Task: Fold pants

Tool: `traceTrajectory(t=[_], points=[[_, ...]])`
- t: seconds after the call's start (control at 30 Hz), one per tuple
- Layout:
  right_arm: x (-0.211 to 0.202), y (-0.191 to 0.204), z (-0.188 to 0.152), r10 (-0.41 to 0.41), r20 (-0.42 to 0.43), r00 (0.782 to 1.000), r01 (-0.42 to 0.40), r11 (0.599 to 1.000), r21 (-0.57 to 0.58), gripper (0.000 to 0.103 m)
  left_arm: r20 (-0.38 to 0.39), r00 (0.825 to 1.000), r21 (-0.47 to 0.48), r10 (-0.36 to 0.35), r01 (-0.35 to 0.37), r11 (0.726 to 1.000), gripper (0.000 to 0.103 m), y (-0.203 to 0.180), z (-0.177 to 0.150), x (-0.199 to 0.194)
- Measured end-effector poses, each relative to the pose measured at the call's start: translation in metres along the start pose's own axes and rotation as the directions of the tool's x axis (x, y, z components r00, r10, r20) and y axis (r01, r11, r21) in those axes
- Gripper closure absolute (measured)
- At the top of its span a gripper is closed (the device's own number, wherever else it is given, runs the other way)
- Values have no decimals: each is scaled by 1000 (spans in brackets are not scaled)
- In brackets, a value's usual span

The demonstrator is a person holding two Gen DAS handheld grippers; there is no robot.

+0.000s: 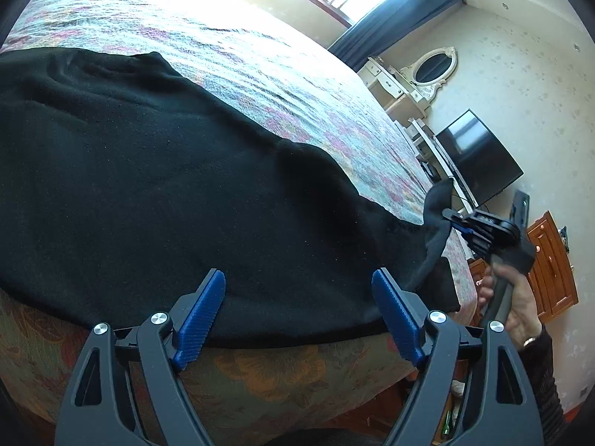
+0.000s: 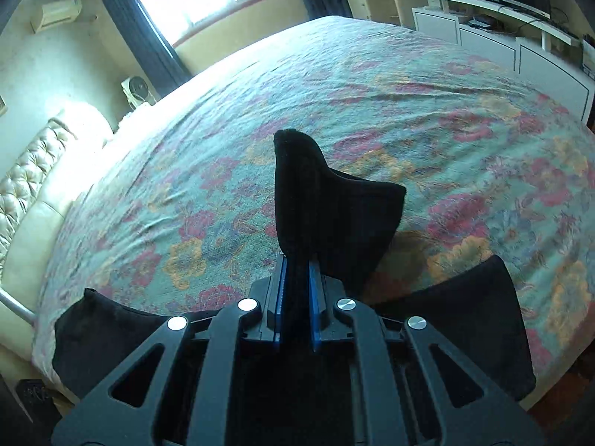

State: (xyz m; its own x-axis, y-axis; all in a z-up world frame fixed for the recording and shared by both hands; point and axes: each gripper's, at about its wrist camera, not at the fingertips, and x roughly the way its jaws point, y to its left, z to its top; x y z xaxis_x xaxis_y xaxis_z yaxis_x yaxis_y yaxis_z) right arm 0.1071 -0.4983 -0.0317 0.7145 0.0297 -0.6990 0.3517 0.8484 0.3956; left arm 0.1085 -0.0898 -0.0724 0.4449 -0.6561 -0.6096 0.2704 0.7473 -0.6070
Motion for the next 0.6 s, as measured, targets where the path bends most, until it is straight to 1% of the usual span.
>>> traceTrajectory(t=[0.07, 0.13, 0.23, 0.3, 0.37, 0.43, 0.47, 0.53, 0.6], points=[[-27, -31, -20, 51, 34, 998, -54, 995, 84, 93, -3, 1000, 4, 1, -1, 1000, 23, -4, -4, 1], [-40, -63, -42, 80, 37, 996, -85, 980, 177, 93, -5, 1000, 14, 4, -4, 1000, 23, -10, -7, 3], [-41, -103, -78, 106, 17, 994, -106, 948, 301, 93, -10, 1000, 32, 9, -9, 999, 23, -20, -8, 8], [-33, -115, -96, 121, 3, 993, -115, 932, 344, 93, -12, 1000, 37, 17, -16, 999, 23, -25, -9, 11], [-30, -124, -103, 166, 41, 985, -168, 903, 396, 92, -17, 1000, 33, 21, -21, 999, 23, -27, -9, 14], [-28, -131, -101, 214, 72, 974, -223, 864, 450, 81, -15, 1000, 31, 26, -26, 999, 23, -31, -10, 16], [-29, -133, -99, 225, 92, 970, -241, 854, 461, 74, -16, 1000, 20, 20, -20, 1000, 23, -35, -9, 20], [-31, -138, -95, 235, 130, 963, -269, 837, 477, 55, -23, 1000, -18, -15, 15, 1000, 23, -35, -17, 18], [-32, -143, -93, 249, 174, 953, -303, 808, 506, 44, -21, 999, -38, -47, 47, 998, 23, -42, -22, 19]])
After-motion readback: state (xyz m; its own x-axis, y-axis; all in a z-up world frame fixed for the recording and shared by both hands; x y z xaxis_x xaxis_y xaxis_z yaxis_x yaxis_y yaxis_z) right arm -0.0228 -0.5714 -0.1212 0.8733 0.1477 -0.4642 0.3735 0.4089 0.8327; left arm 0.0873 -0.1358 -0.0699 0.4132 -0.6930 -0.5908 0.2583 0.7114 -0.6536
